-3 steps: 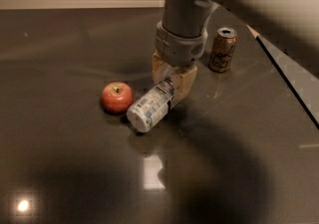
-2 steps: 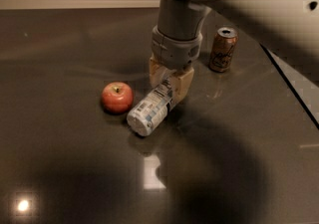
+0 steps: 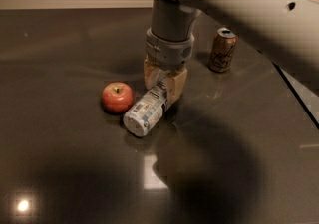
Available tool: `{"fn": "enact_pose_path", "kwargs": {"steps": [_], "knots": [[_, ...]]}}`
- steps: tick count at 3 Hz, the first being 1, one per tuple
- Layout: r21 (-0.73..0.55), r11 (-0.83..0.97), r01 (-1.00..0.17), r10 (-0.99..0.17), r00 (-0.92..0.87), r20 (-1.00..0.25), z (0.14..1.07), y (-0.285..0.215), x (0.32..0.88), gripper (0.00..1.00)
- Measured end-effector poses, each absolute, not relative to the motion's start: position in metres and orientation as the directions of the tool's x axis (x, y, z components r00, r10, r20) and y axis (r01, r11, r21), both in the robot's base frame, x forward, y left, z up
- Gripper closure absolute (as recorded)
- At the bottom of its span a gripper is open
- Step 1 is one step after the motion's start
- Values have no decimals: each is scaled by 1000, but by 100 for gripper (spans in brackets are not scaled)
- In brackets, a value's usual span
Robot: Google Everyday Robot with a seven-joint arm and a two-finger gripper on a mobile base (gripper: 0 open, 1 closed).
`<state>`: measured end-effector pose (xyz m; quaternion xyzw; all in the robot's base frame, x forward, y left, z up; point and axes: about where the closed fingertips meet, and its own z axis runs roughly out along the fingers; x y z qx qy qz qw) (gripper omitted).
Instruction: Move blue plastic bottle near apple
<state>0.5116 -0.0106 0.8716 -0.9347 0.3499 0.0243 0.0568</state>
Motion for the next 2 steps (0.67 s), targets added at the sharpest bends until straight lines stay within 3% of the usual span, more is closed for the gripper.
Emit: {"fn": "enact_pose_path", "kwargs": {"steps": [2], "knots": [[-112,-742,-660,-655,751,-87,873,-4,519,15]]}}
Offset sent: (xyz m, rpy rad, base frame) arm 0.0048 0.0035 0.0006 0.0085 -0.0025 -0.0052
